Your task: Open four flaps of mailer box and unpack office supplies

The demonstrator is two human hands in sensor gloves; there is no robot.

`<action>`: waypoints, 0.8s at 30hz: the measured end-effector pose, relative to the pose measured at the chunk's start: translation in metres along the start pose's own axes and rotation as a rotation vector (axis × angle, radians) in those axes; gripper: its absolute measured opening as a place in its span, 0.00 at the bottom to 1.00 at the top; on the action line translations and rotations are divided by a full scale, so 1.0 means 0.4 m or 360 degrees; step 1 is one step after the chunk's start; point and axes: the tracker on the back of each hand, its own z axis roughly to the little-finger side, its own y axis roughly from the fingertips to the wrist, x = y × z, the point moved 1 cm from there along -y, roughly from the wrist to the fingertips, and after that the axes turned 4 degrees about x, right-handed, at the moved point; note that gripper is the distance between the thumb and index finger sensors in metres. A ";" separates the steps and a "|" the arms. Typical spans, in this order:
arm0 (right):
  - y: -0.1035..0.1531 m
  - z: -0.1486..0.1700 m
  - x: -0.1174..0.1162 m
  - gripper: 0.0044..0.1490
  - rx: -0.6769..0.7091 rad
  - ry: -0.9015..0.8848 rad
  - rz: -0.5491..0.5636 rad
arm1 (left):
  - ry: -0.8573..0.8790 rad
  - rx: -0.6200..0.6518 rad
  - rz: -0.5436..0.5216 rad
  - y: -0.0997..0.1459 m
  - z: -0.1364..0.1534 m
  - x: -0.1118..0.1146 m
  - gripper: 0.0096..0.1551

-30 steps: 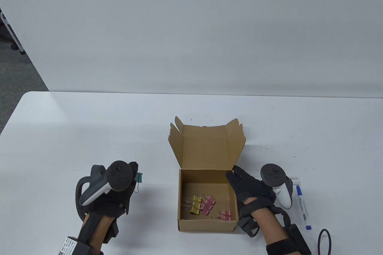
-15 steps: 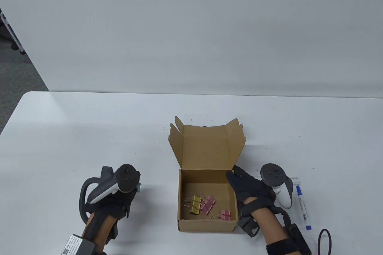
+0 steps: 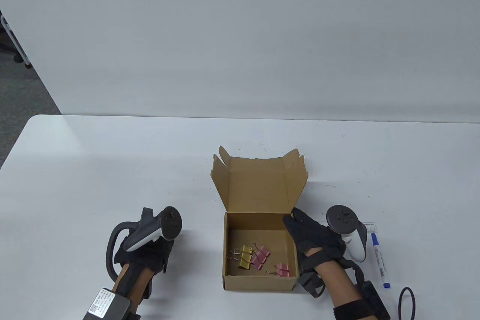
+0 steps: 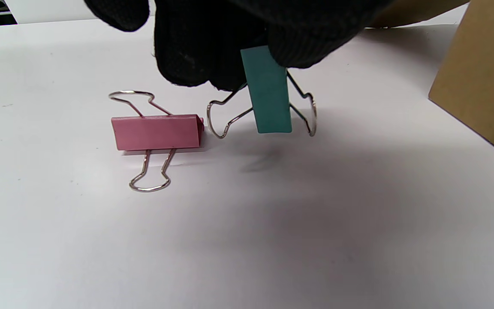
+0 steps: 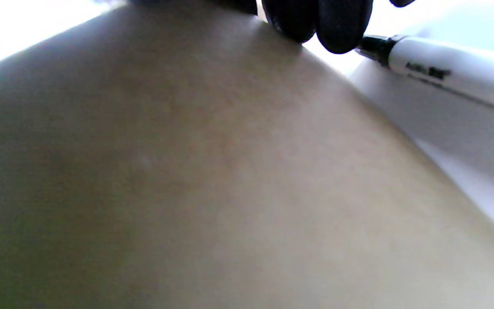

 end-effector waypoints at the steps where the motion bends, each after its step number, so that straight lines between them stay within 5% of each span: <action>1: 0.000 0.000 0.000 0.40 0.0000 0.0000 0.0000 | 0.0001 0.0007 0.0009 -0.003 -0.002 0.002 0.32; 24: 0.000 0.000 0.000 0.40 0.0000 0.0000 0.0000 | -0.0062 0.0016 -0.0006 -0.016 -0.031 0.013 0.35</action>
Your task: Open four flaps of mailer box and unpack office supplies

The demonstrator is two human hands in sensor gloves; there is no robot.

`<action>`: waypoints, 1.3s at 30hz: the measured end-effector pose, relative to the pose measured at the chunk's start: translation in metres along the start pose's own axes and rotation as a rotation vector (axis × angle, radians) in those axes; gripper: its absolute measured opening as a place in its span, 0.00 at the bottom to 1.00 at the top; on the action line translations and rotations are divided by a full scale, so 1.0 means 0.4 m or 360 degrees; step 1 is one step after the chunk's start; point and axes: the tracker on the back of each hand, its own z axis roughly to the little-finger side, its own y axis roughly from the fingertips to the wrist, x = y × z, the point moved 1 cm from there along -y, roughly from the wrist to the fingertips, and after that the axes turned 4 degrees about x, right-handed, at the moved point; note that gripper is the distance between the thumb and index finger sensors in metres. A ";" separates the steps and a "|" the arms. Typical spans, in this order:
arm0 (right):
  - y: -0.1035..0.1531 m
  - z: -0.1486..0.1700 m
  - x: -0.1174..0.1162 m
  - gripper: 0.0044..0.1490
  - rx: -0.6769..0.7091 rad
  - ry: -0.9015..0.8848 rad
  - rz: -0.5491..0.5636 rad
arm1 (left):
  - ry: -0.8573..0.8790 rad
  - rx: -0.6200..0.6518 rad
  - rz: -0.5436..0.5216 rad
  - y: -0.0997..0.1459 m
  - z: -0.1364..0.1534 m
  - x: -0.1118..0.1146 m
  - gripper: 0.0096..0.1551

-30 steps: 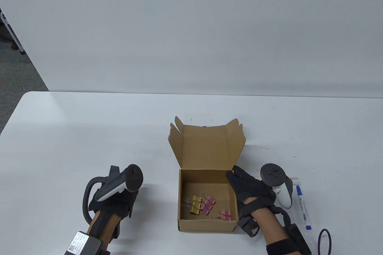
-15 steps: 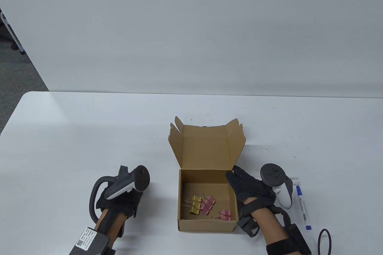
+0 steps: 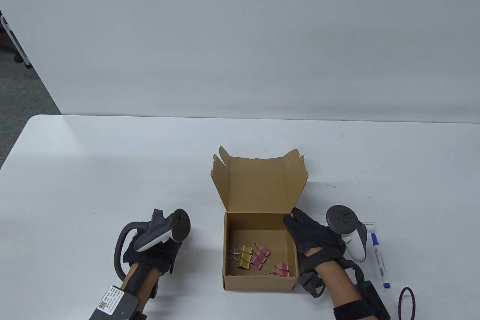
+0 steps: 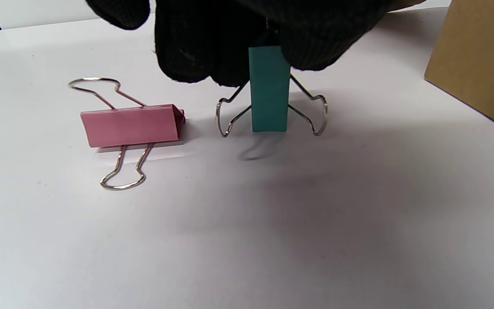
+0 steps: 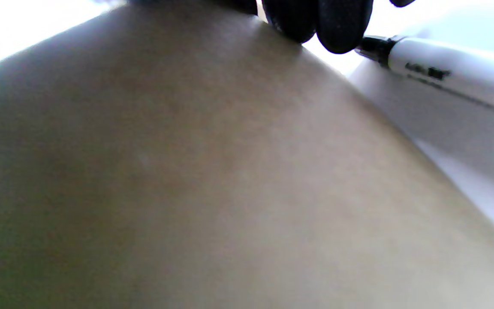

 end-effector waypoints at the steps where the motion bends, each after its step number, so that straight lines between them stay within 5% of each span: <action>1: 0.000 0.000 0.000 0.40 0.0000 0.0000 0.0000 | 0.0007 -0.0001 -0.0007 0.002 0.001 -0.002 0.36; 11: 0.000 0.000 0.000 0.40 0.0000 0.0000 0.0000 | 0.0078 0.0010 -0.0095 0.031 0.009 -0.025 0.36; 24: -0.001 0.000 0.000 0.41 -0.0005 0.0018 -0.0001 | 0.0265 0.0155 -0.0410 0.084 -0.009 -0.081 0.35; 39: -0.002 0.000 0.000 0.40 -0.0005 0.0021 -0.0004 | 0.0360 0.0381 -0.0490 0.098 -0.133 -0.131 0.34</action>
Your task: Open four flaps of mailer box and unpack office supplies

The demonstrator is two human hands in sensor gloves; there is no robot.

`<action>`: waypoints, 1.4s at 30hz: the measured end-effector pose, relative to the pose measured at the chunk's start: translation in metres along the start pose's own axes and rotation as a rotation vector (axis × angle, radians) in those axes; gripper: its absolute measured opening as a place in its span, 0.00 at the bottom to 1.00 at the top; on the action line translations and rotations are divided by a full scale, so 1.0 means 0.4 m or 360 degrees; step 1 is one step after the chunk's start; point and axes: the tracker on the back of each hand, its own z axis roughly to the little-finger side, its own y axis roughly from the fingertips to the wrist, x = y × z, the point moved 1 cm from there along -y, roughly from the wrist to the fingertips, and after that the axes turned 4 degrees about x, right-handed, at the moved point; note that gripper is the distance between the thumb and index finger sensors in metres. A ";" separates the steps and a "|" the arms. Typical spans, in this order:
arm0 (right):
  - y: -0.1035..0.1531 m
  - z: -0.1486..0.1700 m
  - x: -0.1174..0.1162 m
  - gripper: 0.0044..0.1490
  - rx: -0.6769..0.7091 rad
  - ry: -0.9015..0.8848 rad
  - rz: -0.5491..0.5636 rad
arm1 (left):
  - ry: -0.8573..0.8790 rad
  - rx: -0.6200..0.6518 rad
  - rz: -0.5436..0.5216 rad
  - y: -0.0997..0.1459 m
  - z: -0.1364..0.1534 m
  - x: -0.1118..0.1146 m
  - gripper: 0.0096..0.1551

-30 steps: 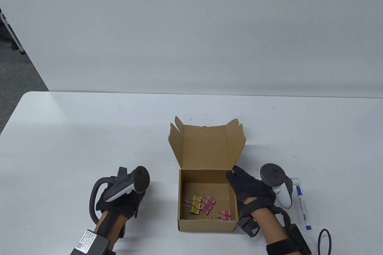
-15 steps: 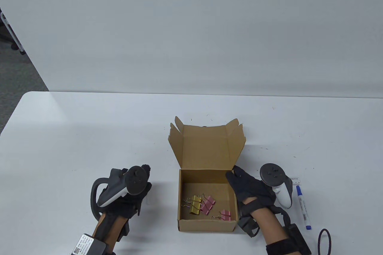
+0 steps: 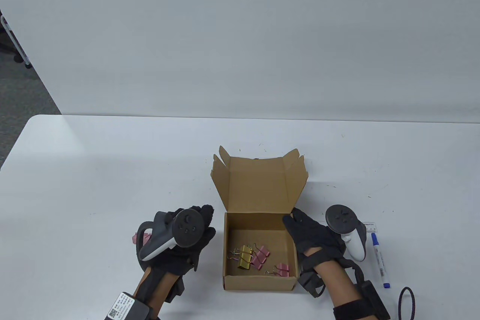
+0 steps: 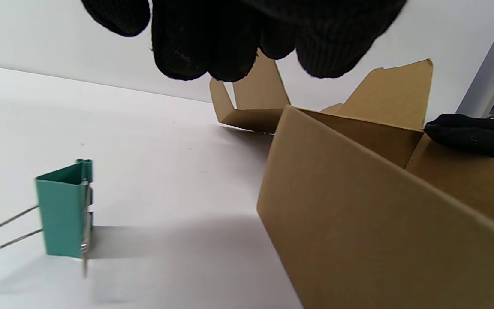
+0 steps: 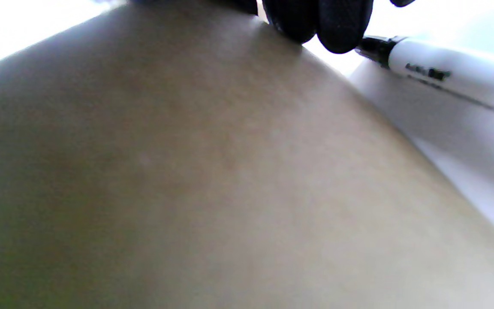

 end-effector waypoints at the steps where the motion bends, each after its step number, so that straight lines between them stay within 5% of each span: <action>1: 0.000 0.000 0.000 0.40 0.0000 -0.0001 0.0000 | 0.0016 0.0020 -0.0001 -0.004 -0.013 -0.001 0.34; 10: 0.000 -0.001 0.000 0.40 0.0001 -0.0005 -0.0003 | 0.0005 0.0158 0.0057 -0.035 -0.123 0.004 0.33; 25: 0.000 -0.001 0.001 0.41 -0.0002 -0.0006 -0.0010 | -0.0113 0.0196 0.0371 -0.124 -0.256 0.093 0.33; 31: -0.001 -0.001 0.001 0.40 -0.0002 -0.0001 -0.0011 | -0.0235 0.0099 0.0590 -0.164 -0.282 0.144 0.32; 42: -0.001 -0.001 0.002 0.41 -0.0002 0.0007 -0.0013 | -0.0406 0.0053 0.0690 -0.184 -0.283 0.205 0.28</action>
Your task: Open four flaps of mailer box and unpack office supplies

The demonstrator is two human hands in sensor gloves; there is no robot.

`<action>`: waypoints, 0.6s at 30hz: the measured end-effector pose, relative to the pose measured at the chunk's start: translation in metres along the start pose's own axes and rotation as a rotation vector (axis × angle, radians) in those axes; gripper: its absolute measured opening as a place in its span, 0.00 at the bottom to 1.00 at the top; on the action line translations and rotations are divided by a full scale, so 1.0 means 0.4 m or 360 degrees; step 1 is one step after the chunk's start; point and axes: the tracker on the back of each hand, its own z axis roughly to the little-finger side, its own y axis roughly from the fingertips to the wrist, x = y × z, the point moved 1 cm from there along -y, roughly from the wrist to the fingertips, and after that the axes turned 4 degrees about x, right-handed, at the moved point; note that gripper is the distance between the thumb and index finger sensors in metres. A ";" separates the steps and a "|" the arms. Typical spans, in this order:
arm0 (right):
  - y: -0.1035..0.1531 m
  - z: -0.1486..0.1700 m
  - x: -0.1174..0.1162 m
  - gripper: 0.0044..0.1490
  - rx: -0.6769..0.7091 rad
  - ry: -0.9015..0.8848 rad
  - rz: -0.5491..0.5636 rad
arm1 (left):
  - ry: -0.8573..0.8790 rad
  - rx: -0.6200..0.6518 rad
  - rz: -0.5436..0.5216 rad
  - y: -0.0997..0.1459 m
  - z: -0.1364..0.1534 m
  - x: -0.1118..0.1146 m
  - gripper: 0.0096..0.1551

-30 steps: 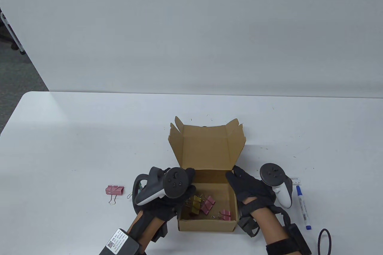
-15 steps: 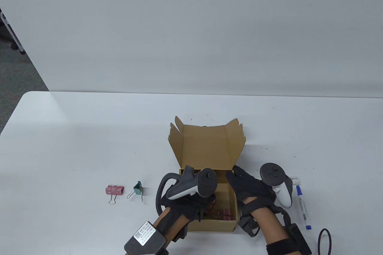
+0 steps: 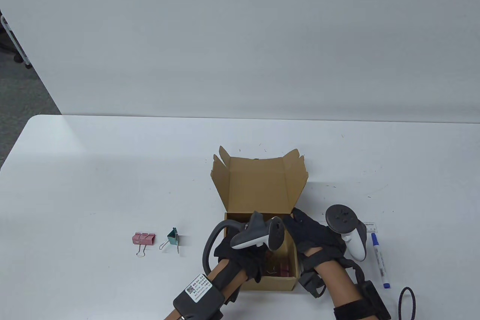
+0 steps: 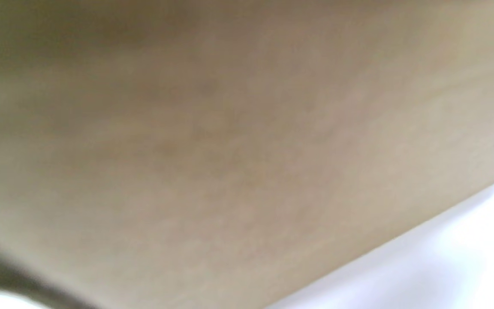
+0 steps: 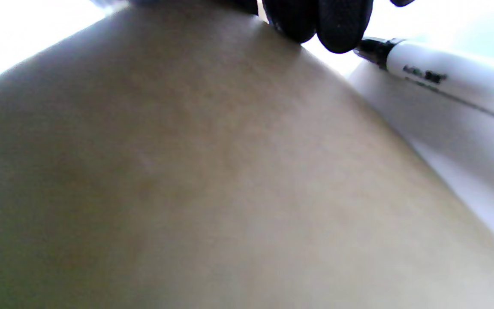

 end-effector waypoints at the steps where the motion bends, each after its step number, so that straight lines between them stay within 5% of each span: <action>1: 0.000 0.000 0.000 0.41 0.0000 0.0000 0.0000 | 0.0001 0.0005 -0.0004 0.000 0.001 0.000 0.27; 18: 0.001 0.001 -0.001 0.41 0.0000 -0.0006 0.0002 | 0.0059 0.0129 -0.0205 0.028 0.010 -0.023 0.25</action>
